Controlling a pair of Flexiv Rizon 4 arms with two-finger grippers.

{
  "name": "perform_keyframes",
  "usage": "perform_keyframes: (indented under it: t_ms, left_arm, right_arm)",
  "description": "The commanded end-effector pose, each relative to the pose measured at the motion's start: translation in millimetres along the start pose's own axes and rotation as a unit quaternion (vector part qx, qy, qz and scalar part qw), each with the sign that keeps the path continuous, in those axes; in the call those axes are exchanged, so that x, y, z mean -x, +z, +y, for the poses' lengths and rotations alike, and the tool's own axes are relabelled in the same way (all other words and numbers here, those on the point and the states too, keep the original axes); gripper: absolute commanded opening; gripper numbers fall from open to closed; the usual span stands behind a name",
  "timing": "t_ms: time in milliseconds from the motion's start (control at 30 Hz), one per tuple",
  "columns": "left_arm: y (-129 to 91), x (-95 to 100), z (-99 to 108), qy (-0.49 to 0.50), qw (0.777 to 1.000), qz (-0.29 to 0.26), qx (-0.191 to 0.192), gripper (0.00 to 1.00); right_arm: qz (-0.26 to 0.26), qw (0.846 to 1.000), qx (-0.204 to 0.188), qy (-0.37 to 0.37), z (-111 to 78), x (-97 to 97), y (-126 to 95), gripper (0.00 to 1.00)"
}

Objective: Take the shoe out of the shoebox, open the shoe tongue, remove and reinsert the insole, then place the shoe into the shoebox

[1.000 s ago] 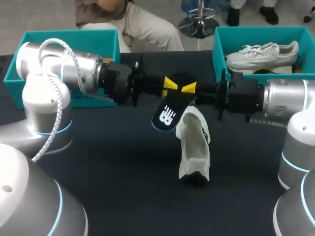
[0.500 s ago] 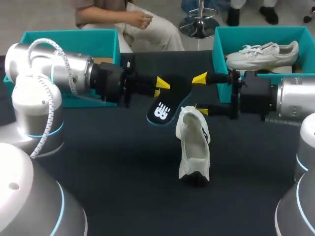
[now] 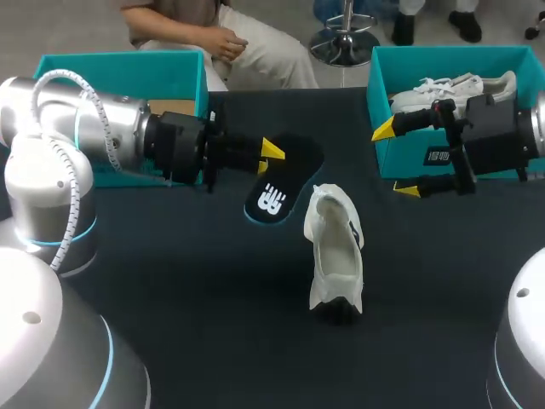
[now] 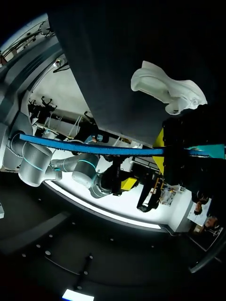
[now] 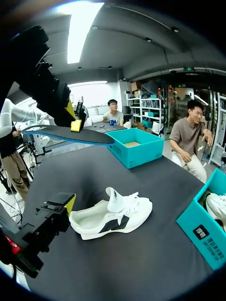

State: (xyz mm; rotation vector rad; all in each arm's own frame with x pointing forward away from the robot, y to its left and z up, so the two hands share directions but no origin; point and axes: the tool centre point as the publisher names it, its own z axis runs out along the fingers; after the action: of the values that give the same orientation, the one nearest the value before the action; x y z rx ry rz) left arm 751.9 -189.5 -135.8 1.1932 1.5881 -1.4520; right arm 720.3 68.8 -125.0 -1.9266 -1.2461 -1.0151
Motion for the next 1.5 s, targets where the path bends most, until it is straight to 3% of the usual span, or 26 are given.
perform_keyframes:
  t_ms: [33, 433, 767, 967, 1100, 1200, 1500]
  left_arm:
    - [-5.4, 0.2, -5.7, -0.002, 1.000, 0.000, 0.005, 0.00]
    - [-8.5, 15.4, -16.6, 0.006, 1.000, 0.002, 0.005, 0.00]
    - [-11.0, 12.3, -24.2, -0.007, 1.000, 0.010, -0.008, 0.00]
    - [-11.8, 9.8, -26.9, -0.012, 1.000, 0.012, -0.010, 0.00]
    - [-11.1, 8.8, -31.2, -0.016, 1.000, 0.013, -0.015, 0.00]
    - [-9.4, 7.9, -35.1, -0.015, 1.000, 0.016, -0.017, 0.00]
    - [-6.7, 9.1, -42.8, -0.007, 0.999, 0.028, -0.018, 0.00]
  right_arm:
    - [-0.055, 0.998, 0.006, 0.002, -8.3, -1.1, -28.6, 1.00]
    - [-0.055, 0.998, 0.006, 0.002, -8.3, -1.1, -28.6, 1.00]
    - [-0.057, 0.990, 0.050, -0.121, 14.4, 32.2, -70.5, 1.00]
    - [-0.073, 0.976, 0.057, -0.197, 29.9, 40.7, -87.4, 1.00]
    - [-0.113, 0.954, 0.049, -0.273, 37.0, 43.4, -102.2, 1.00]
    - [-0.175, 0.954, 0.054, -0.238, 43.0, 43.6, -112.1, 1.00]
    - [-0.175, 0.954, 0.054, -0.238, 43.0, 43.6, -112.1, 1.00]
